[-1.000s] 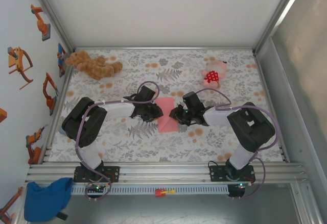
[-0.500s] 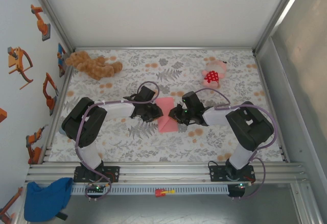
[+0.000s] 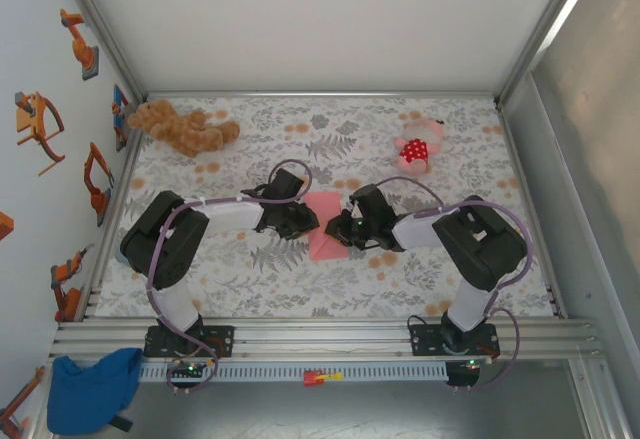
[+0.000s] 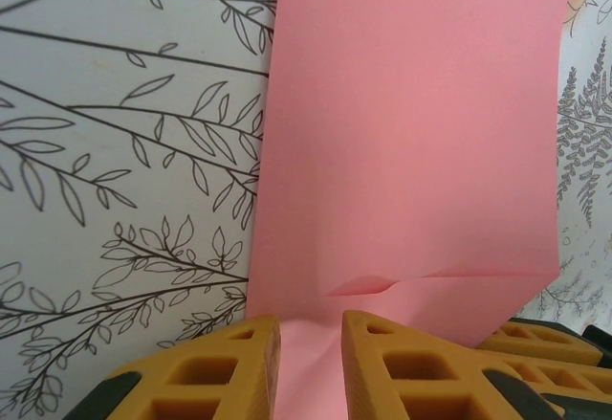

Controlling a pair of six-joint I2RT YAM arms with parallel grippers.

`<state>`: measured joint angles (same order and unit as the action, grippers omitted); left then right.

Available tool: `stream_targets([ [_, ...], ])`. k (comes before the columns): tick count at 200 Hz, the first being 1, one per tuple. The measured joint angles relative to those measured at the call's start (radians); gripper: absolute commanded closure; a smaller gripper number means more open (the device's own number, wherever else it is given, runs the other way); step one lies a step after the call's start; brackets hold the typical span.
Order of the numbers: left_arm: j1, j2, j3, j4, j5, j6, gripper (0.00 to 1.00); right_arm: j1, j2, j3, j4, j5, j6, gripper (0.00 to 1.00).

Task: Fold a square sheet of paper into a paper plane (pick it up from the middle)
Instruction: Pick up the paper from the center of the table, then turn over the paper at the center of the table.

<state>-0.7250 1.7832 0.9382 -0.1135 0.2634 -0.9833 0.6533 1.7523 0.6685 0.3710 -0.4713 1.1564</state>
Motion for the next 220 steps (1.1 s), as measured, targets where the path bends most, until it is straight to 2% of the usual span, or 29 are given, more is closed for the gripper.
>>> stream_targets([
  [15,0.0,-0.014,-0.005,-0.011,-0.007,-0.001,0.69,0.0,0.0,-0.001,0.01,0.001,0.0,0.96],
  [44,0.017,-0.098,-0.032,-0.051,-0.033,-0.002,0.59,0.0,-0.02,-0.002,0.01,0.015,-0.014,0.99],
  [105,0.106,-0.452,-0.126,-0.023,-0.053,-0.01,0.2,-0.033,-0.189,0.013,0.078,0.001,-0.065,1.0],
  [134,0.15,-0.586,-0.206,0.081,-0.004,-0.051,0.08,-0.068,-0.211,0.073,0.164,-0.06,-0.048,1.0],
  [180,0.165,-0.637,-0.243,0.278,0.107,-0.134,0.06,-0.077,-0.211,0.145,0.311,-0.162,0.04,1.0],
  [220,0.165,-0.587,-0.261,0.446,0.19,-0.201,0.17,-0.077,-0.211,0.145,0.366,-0.199,0.102,1.0],
])
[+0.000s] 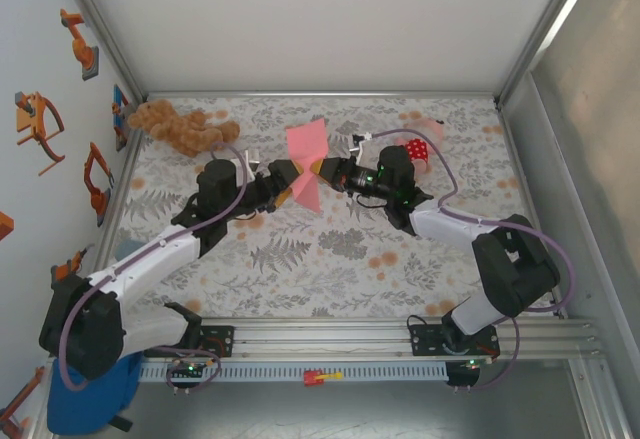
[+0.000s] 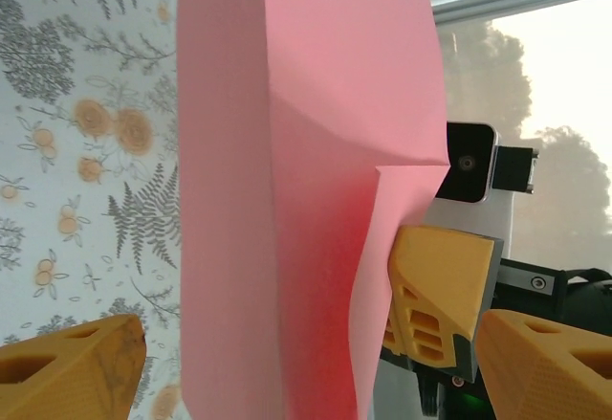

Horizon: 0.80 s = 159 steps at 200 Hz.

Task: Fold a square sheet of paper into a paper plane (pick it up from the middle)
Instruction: Turn over the paper at the center of the table.

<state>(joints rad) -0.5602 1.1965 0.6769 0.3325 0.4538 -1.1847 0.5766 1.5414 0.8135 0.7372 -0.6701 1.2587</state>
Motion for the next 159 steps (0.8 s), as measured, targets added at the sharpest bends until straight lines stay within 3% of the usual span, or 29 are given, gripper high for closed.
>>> stream_targets([
  [71,0.005,0.013,0.0,0.079,0.045,-0.012,0.55,-0.001,0.002,0.0,0.024,-0.023,0.055,0.99],
  [110,0.008,0.013,0.0,0.077,0.051,-0.005,0.75,-0.006,0.01,0.0,0.031,-0.022,0.067,0.9],
  [159,0.026,0.014,0.0,0.036,0.052,0.022,0.87,-0.022,0.006,-0.001,-0.056,-0.017,0.039,0.78],
])
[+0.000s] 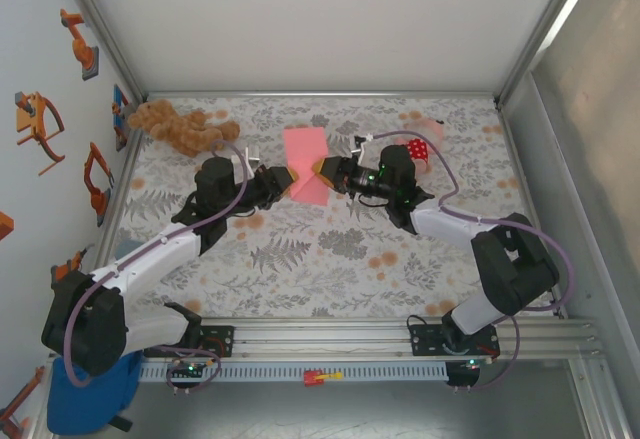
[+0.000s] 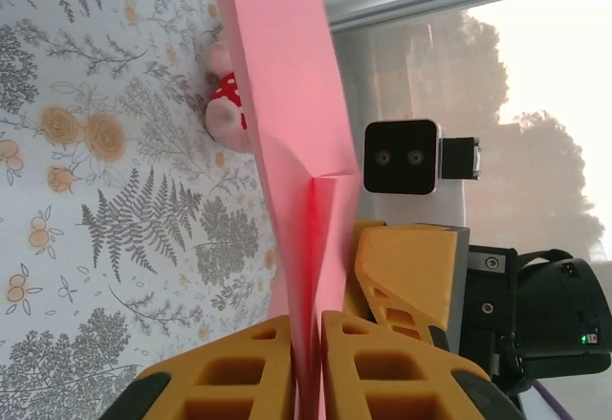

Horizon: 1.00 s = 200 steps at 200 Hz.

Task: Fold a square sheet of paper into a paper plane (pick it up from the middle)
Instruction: Turn over the paper at the center of the table.

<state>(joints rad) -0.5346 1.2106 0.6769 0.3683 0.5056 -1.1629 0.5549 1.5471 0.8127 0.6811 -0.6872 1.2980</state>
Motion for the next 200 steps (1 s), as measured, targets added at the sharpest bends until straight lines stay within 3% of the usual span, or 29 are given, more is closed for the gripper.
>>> stream_targets([
  [21,0.007,0.0,0.005,-0.073,-0.012,0.038,0.88,-0.014,-0.035,0.001,-0.174,0.038,-0.092,0.73],
  [49,0.012,-0.005,0.072,-0.304,-0.076,0.153,0.89,-0.032,-0.131,0.045,-0.504,0.167,-0.269,0.69],
  [92,0.004,0.002,0.332,-0.769,-0.331,0.362,0.9,-0.053,-0.276,0.146,-0.856,0.469,-0.468,0.7],
  [147,-0.14,0.232,0.636,-1.2,-0.78,0.509,0.91,-0.055,-0.336,0.15,-1.044,0.704,-0.541,0.72],
  [200,-0.267,0.548,0.809,-1.409,-1.088,0.527,0.92,-0.055,-0.378,0.126,-1.102,0.83,-0.536,0.73],
])
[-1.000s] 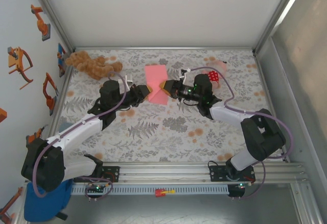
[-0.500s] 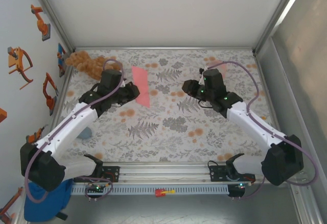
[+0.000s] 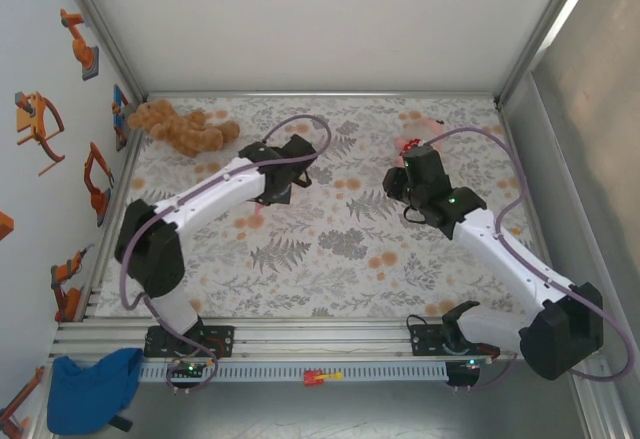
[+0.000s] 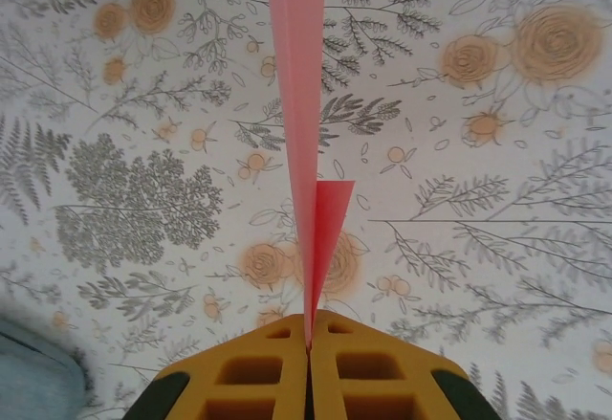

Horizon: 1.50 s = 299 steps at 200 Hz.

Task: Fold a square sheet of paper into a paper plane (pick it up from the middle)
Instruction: Turn over the paper at the center of the table, then move the paper to the center of the table.

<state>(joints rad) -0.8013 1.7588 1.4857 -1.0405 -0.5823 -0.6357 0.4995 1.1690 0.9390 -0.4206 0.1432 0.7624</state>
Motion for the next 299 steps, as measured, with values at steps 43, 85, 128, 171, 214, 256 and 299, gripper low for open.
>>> stream_targets([
  [43,-0.076,0.238,0.116,-0.035,-0.065,-0.007,0.9,-0.008,-0.016,-0.034,-0.034,0.066,0.024,0.74],
  [85,-0.108,0.327,0.106,0.075,0.101,-0.021,0.74,-0.021,-0.045,-0.067,-0.066,0.114,0.05,0.75],
  [128,-0.076,0.28,-0.004,0.266,0.357,-0.039,0.53,-0.022,-0.043,-0.072,-0.072,0.112,0.052,0.75],
  [171,0.027,0.07,-0.171,0.425,0.544,-0.067,0.37,-0.019,0.062,-0.071,-0.008,-0.009,0.019,0.73],
  [214,0.178,-0.2,-0.354,0.515,0.588,-0.104,0.12,0.105,0.28,0.003,0.079,-0.153,-0.016,0.58],
  [256,0.352,-0.42,-0.594,0.555,0.62,-0.159,0.03,0.261,0.528,0.19,0.175,-0.285,-0.019,0.57],
  [299,0.459,-0.592,-0.705,0.546,0.629,-0.175,0.04,0.344,0.742,0.354,0.206,-0.352,0.0,0.51],
])
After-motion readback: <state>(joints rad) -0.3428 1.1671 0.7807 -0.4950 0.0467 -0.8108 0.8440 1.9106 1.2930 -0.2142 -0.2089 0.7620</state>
